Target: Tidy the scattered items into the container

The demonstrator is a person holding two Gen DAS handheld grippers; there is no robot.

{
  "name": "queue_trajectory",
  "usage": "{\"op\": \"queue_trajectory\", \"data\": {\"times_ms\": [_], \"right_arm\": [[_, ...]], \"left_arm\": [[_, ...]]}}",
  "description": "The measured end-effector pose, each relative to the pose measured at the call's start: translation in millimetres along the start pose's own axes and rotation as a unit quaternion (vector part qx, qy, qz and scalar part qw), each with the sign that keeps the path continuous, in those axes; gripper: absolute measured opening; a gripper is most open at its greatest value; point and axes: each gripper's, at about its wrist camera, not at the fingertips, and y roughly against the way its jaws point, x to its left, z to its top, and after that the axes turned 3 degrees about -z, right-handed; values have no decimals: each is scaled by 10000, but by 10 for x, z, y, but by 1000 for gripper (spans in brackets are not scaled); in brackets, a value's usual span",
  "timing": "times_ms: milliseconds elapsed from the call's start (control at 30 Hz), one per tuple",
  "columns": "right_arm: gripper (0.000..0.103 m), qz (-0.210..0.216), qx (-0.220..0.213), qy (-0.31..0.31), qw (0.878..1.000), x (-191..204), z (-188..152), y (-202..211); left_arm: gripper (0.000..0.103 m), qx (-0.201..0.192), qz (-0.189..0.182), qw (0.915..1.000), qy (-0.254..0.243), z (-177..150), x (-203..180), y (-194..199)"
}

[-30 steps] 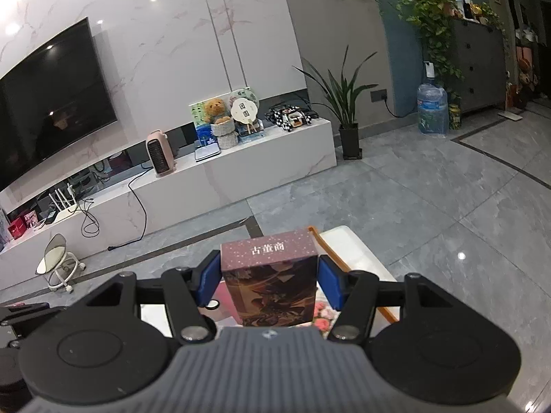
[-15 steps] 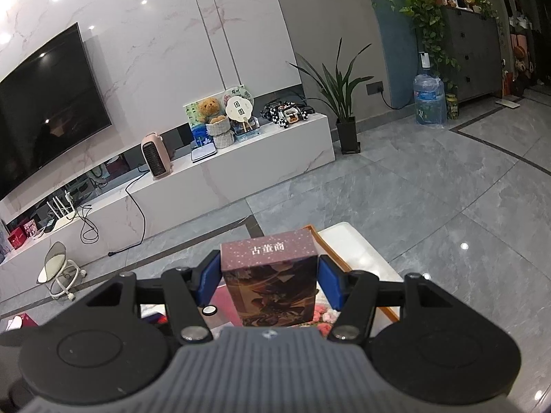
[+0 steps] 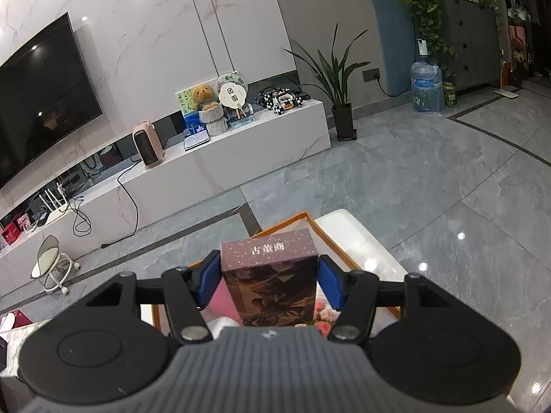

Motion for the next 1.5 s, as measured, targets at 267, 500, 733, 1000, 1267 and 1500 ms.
{"op": "queue_trajectory", "data": {"times_ms": [267, 500, 733, 1000, 1267, 1500], "right_arm": [[64, 66, 267, 0, 9996, 43, -41, -29], [68, 89, 171, -4, 9998, 60, -28, 51], [69, 60, 94, -86, 9999, 32, 11, 95], [75, 94, 25, 23, 10000, 152, 11, 177], [84, 112, -296, 344, 9989, 321, -13, 472], [89, 8, -456, 615, 9971, 350, -45, 789]], "left_arm": [[62, 141, 99, 9996, 227, -65, 22, 19], [62, 90, 88, 9992, 380, -74, 79, 105], [62, -126, -32, 9991, 408, -30, 50, 226], [65, -374, -115, 9980, 489, -154, 121, 468], [69, -634, -238, 9954, 677, -396, 279, 798], [89, -625, -341, 9956, 617, -465, 284, 1093]]}}
